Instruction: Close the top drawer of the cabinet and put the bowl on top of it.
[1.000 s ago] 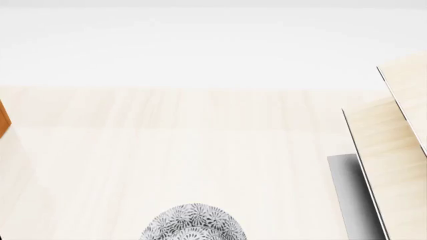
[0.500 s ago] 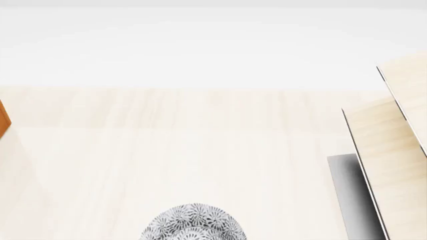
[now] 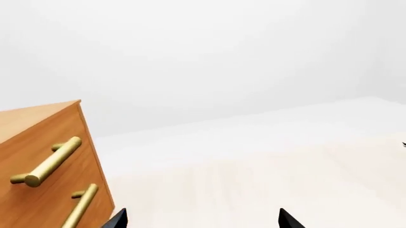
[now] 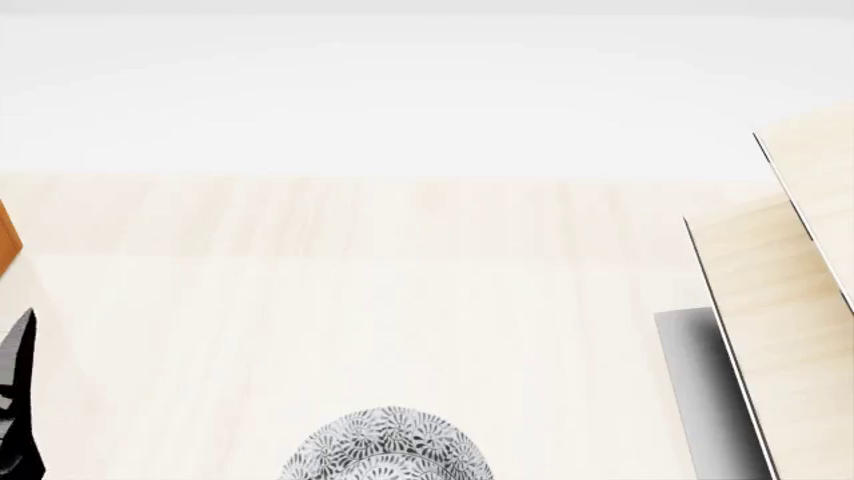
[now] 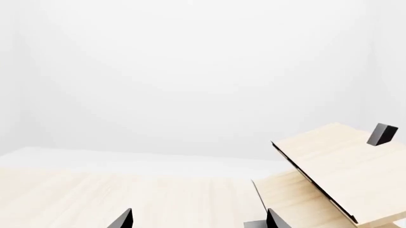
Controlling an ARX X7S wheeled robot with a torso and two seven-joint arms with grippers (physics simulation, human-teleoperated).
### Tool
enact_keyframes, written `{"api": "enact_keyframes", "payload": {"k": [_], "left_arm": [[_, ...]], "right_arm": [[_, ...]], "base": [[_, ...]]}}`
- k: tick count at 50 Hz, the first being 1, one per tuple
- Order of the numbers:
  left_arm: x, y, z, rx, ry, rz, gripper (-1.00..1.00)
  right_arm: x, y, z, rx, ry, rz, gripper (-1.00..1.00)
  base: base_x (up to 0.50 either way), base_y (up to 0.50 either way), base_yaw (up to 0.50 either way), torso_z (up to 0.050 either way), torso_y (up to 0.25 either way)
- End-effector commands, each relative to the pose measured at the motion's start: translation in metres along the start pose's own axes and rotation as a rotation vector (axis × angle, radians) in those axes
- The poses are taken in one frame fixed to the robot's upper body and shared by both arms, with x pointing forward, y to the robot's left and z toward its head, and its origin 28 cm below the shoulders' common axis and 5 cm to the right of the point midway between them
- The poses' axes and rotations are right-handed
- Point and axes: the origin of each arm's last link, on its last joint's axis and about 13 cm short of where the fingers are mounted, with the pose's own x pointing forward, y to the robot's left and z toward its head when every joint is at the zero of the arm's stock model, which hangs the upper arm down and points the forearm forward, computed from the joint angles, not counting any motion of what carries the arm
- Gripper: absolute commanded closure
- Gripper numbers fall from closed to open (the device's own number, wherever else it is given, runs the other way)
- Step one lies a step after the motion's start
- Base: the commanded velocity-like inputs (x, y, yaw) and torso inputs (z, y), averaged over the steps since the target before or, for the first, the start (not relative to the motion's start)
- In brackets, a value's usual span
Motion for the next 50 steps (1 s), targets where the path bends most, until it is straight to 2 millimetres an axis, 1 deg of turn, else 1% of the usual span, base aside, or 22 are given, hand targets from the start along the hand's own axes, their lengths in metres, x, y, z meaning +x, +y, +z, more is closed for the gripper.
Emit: {"api": "enact_keyframes", "payload": {"k": [1,3,4,5,7,12,16,20,21,25,31,34,35,37,39,42,45,46,50], "left_arm": [[0.024,0.005,0.022,-0.017,0.036,-0.052,-1.00],[0.033,0.007,0.021,-0.051,0.073,-0.084,-1.00],[0.033,0.007,0.021,-0.051,0.073,-0.084,-1.00],[0.038,0.008,0.020,-0.062,0.100,-0.099,-1.00],[0.043,0.006,0.021,-0.041,0.088,-0.140,-1.00],[0.053,0.005,0.024,-0.038,0.119,-0.139,-1.00],[0.057,0.001,0.030,-0.013,0.126,-0.148,-1.00],[0.067,0.002,0.035,0.003,0.164,-0.169,-1.00],[0.070,0.001,0.038,-0.011,0.185,-0.222,-1.00],[0.080,0.001,0.045,-0.023,0.198,-0.223,-1.00],[0.098,-0.004,0.050,-0.002,0.222,-0.241,-1.00],[0.103,-0.006,0.049,-0.006,0.236,-0.250,-1.00],[0.108,-0.007,0.048,-0.003,0.241,-0.250,-1.00],[0.112,-0.006,0.048,-0.041,0.249,-0.249,-1.00],[0.120,-0.008,0.044,-0.036,0.268,-0.265,-1.00],[0.123,-0.009,0.042,-0.027,0.281,-0.275,-1.00],[0.130,-0.009,0.046,-0.046,0.290,-0.272,-1.00],[0.132,-0.010,0.047,-0.053,0.303,-0.287,-1.00],[0.136,-0.010,0.049,-0.067,0.310,-0.307,-1.00]], "right_arm": [[0.001,-0.001,0.000,0.000,0.002,-0.003,-1.00],[0.001,-0.001,0.000,0.002,0.003,-0.003,-1.00],[0.001,-0.001,0.000,0.002,0.003,-0.003,-1.00],[0.001,-0.001,-0.001,0.002,0.003,-0.004,-1.00],[0.001,-0.001,-0.001,0.003,0.003,-0.006,-1.00],[0.002,-0.001,-0.001,0.002,0.005,-0.007,-1.00],[0.002,-0.001,-0.002,0.002,0.007,-0.008,-1.00],[0.002,-0.001,-0.002,0.000,0.008,-0.008,-1.00],[0.003,-0.001,-0.002,0.000,0.010,-0.009,-1.00],[0.002,-0.001,-0.002,-0.003,0.010,-0.007,-1.00],[0.002,-0.004,-0.001,-0.002,0.011,-0.022,-1.00],[0.002,-0.005,-0.001,-0.001,0.010,-0.027,-1.00],[0.002,-0.005,-0.002,-0.002,0.011,-0.028,-1.00],[0.002,-0.005,-0.001,-0.004,0.011,-0.028,-1.00],[0.002,-0.006,-0.001,-0.003,0.010,-0.030,-1.00],[0.002,-0.006,-0.001,-0.006,0.011,-0.031,-1.00],[0.003,-0.007,-0.003,-0.006,0.017,-0.036,-1.00],[0.000,-0.006,-0.023,-0.005,0.017,-0.041,-1.00],[-0.001,-0.008,-0.025,-0.001,0.017,-0.049,-1.00]], "base": [[0.00,0.00,0.00,0.000,0.000],[0.00,0.00,0.00,0.000,0.000],[0.00,0.00,0.00,0.000,0.000],[0.00,0.00,0.00,0.000,0.000],[0.00,0.00,0.00,0.000,0.000],[0.00,0.00,0.00,0.000,0.000],[0.00,0.00,0.00,0.000,0.000],[0.00,0.00,0.00,0.000,0.000],[0.00,0.00,0.00,0.000,0.000],[0.00,0.00,0.00,0.000,0.000],[0.00,0.00,0.00,0.000,0.000],[0.00,0.00,0.00,0.000,0.000],[0.00,0.00,0.00,0.000,0.000],[0.00,0.00,0.00,0.000,0.000],[0.00,0.00,0.00,0.000,0.000],[0.00,0.00,0.00,0.000,0.000],[0.00,0.00,0.00,0.000,0.000],[0.00,0.00,0.00,0.000,0.000],[0.00,0.00,0.00,0.000,0.000]]}}
